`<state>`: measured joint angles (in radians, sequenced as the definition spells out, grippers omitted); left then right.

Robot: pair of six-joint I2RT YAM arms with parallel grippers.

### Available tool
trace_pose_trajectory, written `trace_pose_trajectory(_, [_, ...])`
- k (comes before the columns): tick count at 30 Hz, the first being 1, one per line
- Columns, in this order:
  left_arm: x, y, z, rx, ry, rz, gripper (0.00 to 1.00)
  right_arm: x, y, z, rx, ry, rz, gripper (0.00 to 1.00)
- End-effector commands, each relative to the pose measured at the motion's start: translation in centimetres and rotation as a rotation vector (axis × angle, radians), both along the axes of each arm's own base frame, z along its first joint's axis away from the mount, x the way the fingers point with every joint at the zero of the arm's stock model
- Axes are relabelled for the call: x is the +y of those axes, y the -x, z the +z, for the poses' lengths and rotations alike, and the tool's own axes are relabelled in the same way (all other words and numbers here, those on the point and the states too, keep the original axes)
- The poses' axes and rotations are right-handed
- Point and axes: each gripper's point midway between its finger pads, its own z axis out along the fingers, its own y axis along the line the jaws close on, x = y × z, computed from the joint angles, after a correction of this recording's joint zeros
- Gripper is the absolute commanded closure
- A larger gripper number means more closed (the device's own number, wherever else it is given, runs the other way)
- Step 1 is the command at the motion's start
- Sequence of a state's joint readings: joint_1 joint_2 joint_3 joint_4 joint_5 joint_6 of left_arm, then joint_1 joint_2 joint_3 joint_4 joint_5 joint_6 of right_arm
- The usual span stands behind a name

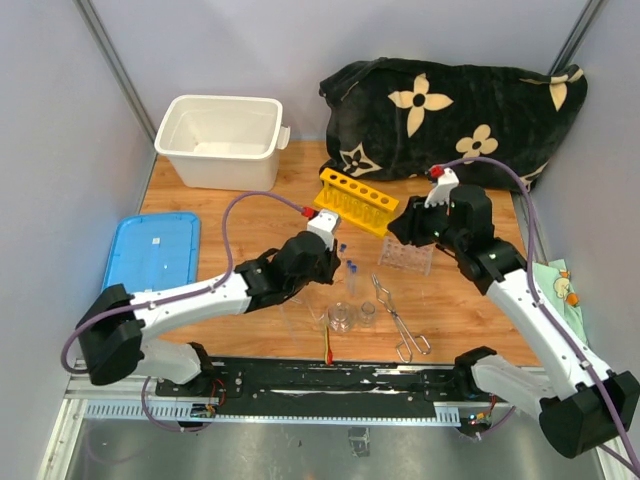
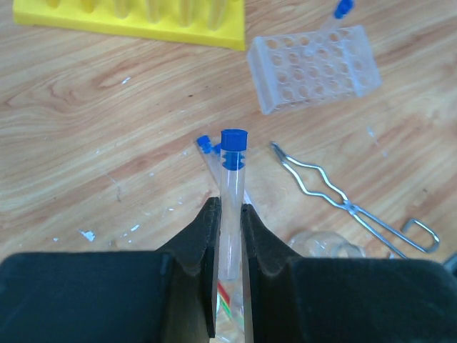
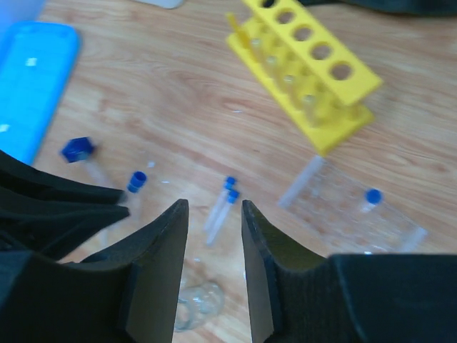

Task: Organize the chemistry lab equipment
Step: Pick up the test tube at the center of the board.

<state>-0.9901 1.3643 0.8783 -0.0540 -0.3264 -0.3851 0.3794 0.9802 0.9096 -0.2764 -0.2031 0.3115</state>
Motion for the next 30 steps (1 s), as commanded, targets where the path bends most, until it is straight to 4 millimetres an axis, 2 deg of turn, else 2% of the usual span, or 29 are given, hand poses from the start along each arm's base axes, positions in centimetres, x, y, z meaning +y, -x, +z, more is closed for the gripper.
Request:
trace_pose_trajectory(1, [-1.7, 2.0, 4.1, -0.133, 0.115, -0.125, 0.93, 5.3, 2.2, 2.0, 0.101, -0.212, 0.251, 0.63])
trace_pose_trajectory(6, [-2.5, 4.6, 6.2, -0.223, 0.122, -0.196, 0.93, 8.0, 3.3, 1.8, 0.177, -0.276, 0.37, 0.62])
trace_pose_trajectory(13, [-1.5, 5.0, 7.3, -0.253, 0.15, -0.178, 0.93, 10.2, 4.8, 1.3, 0.223, -0.264, 0.441, 0.62])
trace_pose_trajectory(30, [-0.7, 4.9, 7.1, -0.25, 0.141, -0.145, 0.93, 10.7, 6.4, 2.2, 0.212, -0.268, 0.467, 0.62])
